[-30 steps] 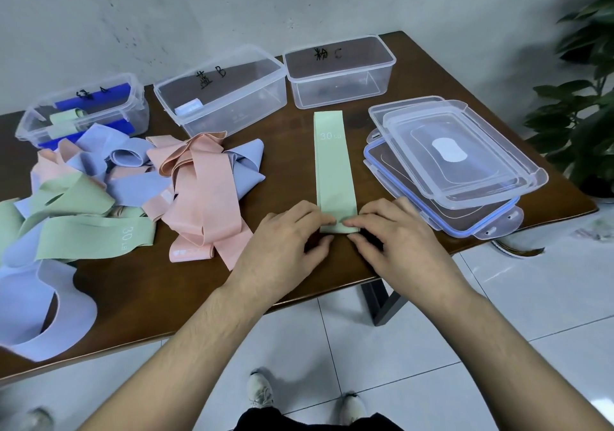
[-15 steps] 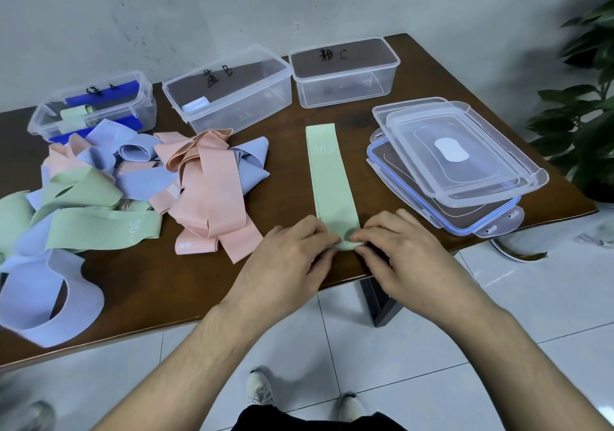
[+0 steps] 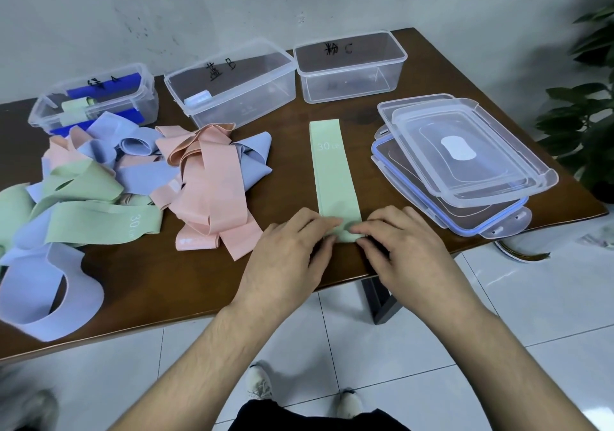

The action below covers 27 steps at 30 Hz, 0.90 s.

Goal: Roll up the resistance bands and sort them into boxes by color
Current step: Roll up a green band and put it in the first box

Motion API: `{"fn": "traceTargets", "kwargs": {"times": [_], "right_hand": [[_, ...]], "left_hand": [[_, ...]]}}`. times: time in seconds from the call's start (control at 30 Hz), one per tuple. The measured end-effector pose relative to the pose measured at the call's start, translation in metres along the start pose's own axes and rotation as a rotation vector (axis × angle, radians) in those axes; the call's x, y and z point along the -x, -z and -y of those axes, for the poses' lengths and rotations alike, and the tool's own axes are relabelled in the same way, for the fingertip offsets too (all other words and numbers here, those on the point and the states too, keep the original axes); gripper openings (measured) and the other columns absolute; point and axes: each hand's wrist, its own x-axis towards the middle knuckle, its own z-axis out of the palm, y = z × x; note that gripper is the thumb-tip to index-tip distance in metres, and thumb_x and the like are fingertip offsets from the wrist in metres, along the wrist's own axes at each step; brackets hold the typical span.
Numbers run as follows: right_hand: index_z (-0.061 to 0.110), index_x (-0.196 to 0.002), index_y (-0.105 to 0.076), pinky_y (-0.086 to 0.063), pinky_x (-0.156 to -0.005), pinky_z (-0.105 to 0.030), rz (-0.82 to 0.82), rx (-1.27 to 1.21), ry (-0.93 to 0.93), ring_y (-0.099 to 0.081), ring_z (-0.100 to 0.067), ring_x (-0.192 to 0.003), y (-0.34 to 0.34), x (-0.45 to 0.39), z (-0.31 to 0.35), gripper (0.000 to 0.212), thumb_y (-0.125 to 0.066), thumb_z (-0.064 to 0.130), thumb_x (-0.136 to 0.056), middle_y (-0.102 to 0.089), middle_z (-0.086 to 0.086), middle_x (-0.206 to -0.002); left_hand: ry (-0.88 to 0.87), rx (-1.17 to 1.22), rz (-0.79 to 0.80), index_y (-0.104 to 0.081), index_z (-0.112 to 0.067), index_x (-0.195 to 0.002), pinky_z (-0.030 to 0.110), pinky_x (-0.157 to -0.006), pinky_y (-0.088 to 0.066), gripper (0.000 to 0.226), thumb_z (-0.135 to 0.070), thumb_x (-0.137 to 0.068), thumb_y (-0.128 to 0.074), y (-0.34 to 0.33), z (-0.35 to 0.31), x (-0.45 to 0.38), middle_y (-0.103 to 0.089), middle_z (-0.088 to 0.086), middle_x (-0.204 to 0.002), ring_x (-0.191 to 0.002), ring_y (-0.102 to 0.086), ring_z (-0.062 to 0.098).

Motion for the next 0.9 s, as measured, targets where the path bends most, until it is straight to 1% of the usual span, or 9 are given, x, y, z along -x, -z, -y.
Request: {"fn": "traceTargets", "kwargs": {"times": [0.1, 0.17, 0.33, 0.47, 0.53, 0.63, 0.73, 0.83, 0.9], "right_hand": [[0.016, -0.107, -0.076, -0.039, -0.08, -0.02, -0.001, 0.014, 0.004, -0.051, -0.021, -0.081, 0.0, -0.002, -0.001, 0.018, -0.07, 0.011, -0.09, -0.064, 0.001, -0.096], [0.017, -0.108, -0.076, -0.039, -0.081, -0.02, 0.0, 0.014, -0.002, -0.05, -0.021, -0.082, 0.0, -0.002, -0.002, 0.021, -0.064, 0.016, -0.091, -0.063, 0.002, -0.096], [0.019, -0.113, -0.074, -0.04, -0.079, -0.021, 0.042, 0.008, -0.047, -0.047, -0.017, -0.082, 0.0, -0.004, -0.001, 0.021, -0.065, 0.016, -0.094, -0.061, 0.003, -0.092], [0.021, -0.122, -0.064, -0.048, -0.08, -0.03, 0.162, 0.015, -0.083, -0.052, -0.019, -0.088, 0.002, -0.009, 0.006, 0.026, -0.057, 0.023, -0.097, -0.061, 0.004, -0.098], [0.022, -0.121, -0.059, -0.045, -0.077, -0.029, 0.185, -0.003, -0.099, -0.051, -0.018, -0.087, 0.002, -0.011, 0.007, 0.027, -0.059, 0.029, -0.095, -0.055, 0.009, -0.094], [0.022, -0.11, -0.06, -0.039, -0.073, -0.025, 0.177, 0.015, -0.092, -0.046, -0.016, -0.081, 0.003, -0.014, 0.005, 0.021, -0.066, 0.027, -0.09, -0.042, 0.014, -0.087], [0.022, -0.109, -0.063, -0.039, -0.076, -0.025, 0.192, 0.016, -0.091, -0.049, -0.018, -0.083, 0.003, -0.019, 0.002, 0.019, -0.067, 0.025, -0.09, -0.054, 0.007, -0.09], [0.023, -0.111, -0.063, -0.037, -0.078, -0.024, 0.222, 0.007, -0.109, -0.046, -0.016, -0.086, 0.003, -0.024, 0.003, 0.019, -0.065, 0.027, -0.093, -0.056, 0.004, -0.095], [0.023, -0.114, -0.064, -0.04, -0.077, -0.026, 0.232, -0.004, -0.109, -0.046, -0.016, -0.086, 0.004, -0.027, 0.004, 0.02, -0.062, 0.028, -0.095, -0.055, 0.004, -0.095]], "left_hand": [[0.009, -0.031, -0.008, -0.066, -0.025, -0.113, 0.025, -0.066, -0.044, 0.024, -0.035, -0.092, -0.06, 0.001, 0.0, 0.0, -0.061, -0.01, -0.099, -0.072, -0.056, 0.011], [-0.019, -0.039, 0.018, -0.066, -0.025, -0.113, 0.028, -0.068, -0.046, 0.026, -0.038, -0.092, -0.058, 0.0, 0.002, -0.001, -0.061, -0.008, -0.098, -0.076, -0.059, 0.013], [-0.01, -0.044, 0.019, -0.067, -0.025, -0.112, 0.026, -0.068, -0.042, 0.02, -0.028, -0.094, -0.059, -0.004, 0.003, -0.004, -0.061, -0.008, -0.098, -0.078, -0.062, 0.014], [0.008, -0.078, -0.015, -0.067, -0.022, -0.11, 0.028, -0.063, -0.042, 0.018, -0.025, -0.094, -0.06, -0.006, 0.0, -0.006, -0.062, -0.007, -0.094, -0.07, -0.06, 0.016], [0.017, -0.089, -0.032, -0.067, -0.021, -0.109, 0.03, -0.061, -0.043, 0.019, -0.026, -0.093, -0.059, -0.007, -0.001, -0.007, -0.062, -0.006, -0.091, -0.067, -0.059, 0.018], [0.029, -0.098, -0.02, -0.067, -0.021, -0.111, 0.032, -0.061, -0.044, 0.021, -0.028, -0.095, -0.056, -0.007, -0.002, -0.009, -0.062, -0.005, -0.09, -0.067, -0.059, 0.019], [0.031, -0.085, 0.035, -0.063, -0.022, -0.117, 0.034, -0.066, -0.047, 0.029, -0.036, -0.097, -0.047, -0.006, 0.0, -0.011, -0.06, -0.006, -0.094, -0.073, -0.06, 0.018], [0.03, -0.081, 0.067, -0.059, -0.024, -0.122, 0.033, -0.069, -0.046, 0.028, -0.034, -0.096, -0.054, -0.005, 0.002, -0.013, -0.058, -0.006, -0.093, -0.075, -0.058, 0.019], [0.047, -0.079, 0.072, -0.057, -0.025, -0.122, 0.032, -0.069, -0.044, 0.026, -0.031, -0.096, -0.056, -0.005, 0.001, -0.015, -0.057, -0.007, -0.092, -0.075, -0.058, 0.019]]}}
